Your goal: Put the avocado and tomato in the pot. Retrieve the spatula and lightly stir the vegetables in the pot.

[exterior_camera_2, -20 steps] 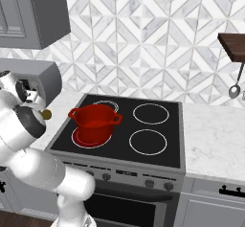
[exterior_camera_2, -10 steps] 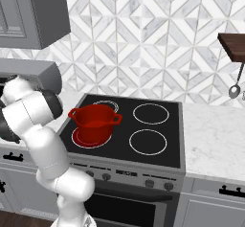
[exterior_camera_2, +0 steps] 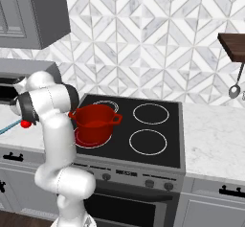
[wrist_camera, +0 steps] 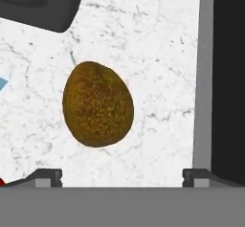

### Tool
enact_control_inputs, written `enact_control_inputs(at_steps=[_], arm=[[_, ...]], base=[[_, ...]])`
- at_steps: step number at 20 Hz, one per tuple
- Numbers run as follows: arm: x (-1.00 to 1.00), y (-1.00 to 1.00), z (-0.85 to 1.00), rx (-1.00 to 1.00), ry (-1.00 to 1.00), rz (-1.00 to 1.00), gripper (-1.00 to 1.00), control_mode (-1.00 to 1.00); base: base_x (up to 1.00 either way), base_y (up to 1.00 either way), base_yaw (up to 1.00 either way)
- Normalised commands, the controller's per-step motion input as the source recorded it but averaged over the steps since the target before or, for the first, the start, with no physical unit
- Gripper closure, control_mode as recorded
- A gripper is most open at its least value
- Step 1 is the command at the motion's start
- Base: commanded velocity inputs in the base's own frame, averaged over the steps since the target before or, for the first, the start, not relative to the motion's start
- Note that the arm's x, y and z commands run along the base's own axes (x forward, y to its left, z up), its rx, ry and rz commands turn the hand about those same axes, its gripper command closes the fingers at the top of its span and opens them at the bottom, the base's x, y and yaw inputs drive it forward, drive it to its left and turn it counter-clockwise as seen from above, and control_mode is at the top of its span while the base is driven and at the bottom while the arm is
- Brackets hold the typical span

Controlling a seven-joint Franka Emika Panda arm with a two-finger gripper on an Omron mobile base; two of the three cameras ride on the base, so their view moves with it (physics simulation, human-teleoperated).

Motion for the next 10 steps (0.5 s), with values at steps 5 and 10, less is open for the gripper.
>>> enact_control_inputs(at_steps=[5,10], arm=[[0.43,0.11,-0.29,0.00,0.00,0.00,-1.00,-1.00],[0.36,0.06,-0.27,0.00,0.00,0.00,-1.00,-1.00]], base=[[0.00,0.00,0.00],[0.00,0.00,0.00]])
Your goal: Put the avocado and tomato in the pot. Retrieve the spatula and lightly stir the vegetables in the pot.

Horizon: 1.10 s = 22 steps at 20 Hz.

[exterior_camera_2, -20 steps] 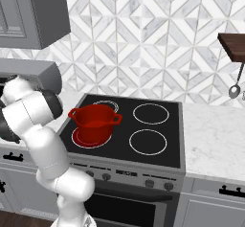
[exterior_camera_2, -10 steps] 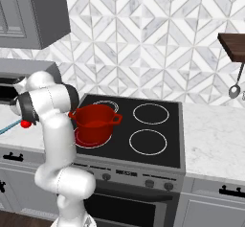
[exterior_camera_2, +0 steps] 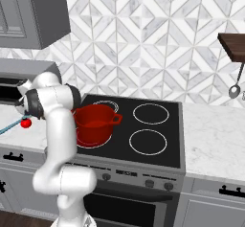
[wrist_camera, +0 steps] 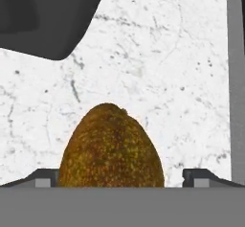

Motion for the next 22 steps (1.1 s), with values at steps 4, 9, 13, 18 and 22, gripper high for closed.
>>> enact_control_inputs(at_steps=[4,9,13,18,22], arm=[[0.14,0.00,-0.25,0.00,0.05,0.00,-1.00,-1.00],[-0.05,0.00,-0.07,0.00,0.04,-0.06,1.00,-1.00],[-0.39,-0.19,0.07,0.02,0.00,-0.08,1.00,-1.00],[-0.81,-0.36,0.62,0.10,-0.11,-0.07,1.00,-1.00],[-1.00,-0.41,0.98,0.13,-0.23,-0.01,1.00,-1.00]], base=[[0.00,0.00,0.00],[0.00,0.00,0.00],[0.00,0.00,0.00],[0.00,0.00,0.00],[0.00,0.00,0.00]])
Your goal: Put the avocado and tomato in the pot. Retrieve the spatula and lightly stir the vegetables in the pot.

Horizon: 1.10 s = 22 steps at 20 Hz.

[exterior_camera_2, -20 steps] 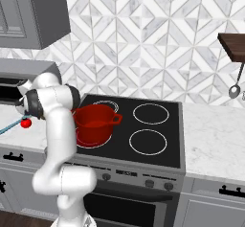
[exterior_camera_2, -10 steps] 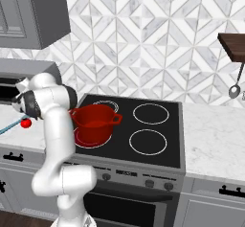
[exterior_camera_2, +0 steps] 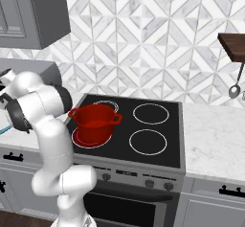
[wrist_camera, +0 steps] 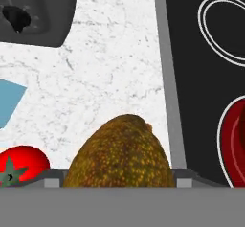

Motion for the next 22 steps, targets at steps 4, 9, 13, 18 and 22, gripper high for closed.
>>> enact_control_inputs(at_steps=[4,9,13,18,22], arm=[[-0.98,-0.54,1.00,0.12,-0.25,0.00,1.00,-1.00],[-0.76,-0.61,1.00,0.10,-0.15,0.00,1.00,-1.00],[-0.58,-0.73,1.00,0.09,-0.11,-0.01,1.00,-1.00],[-0.42,-0.88,0.73,0.06,-0.04,-0.04,1.00,-1.00],[-0.25,-0.99,0.31,0.02,0.00,-0.07,1.00,-1.00]], base=[[0.00,0.00,0.00],[0.00,0.00,0.00],[0.00,0.00,0.00],[0.00,0.00,0.00],[0.00,0.00,0.00]])
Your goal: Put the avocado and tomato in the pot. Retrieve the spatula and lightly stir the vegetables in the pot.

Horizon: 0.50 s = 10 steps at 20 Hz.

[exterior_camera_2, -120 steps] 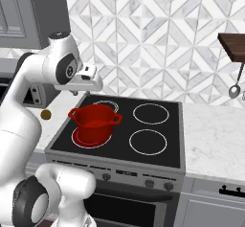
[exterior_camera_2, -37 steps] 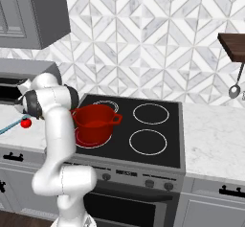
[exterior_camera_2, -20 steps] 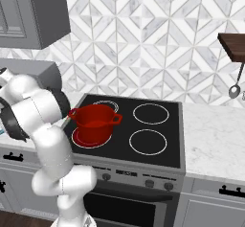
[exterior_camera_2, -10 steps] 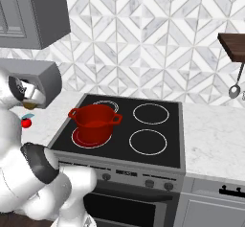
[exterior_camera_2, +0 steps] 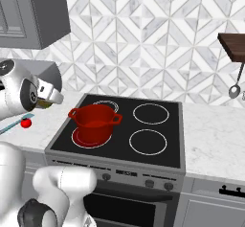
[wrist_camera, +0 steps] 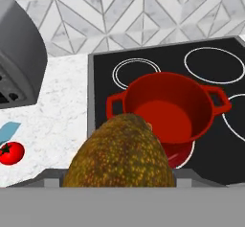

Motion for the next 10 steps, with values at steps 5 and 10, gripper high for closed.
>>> enact_control_inputs(at_steps=[5,10], arm=[[-0.02,-1.00,0.07,0.00,0.00,-0.03,1.00,-1.00],[0.00,-0.96,0.00,0.00,0.00,-0.01,1.00,-1.00]], base=[[0.00,0.00,0.00],[0.00,0.00,0.00]])
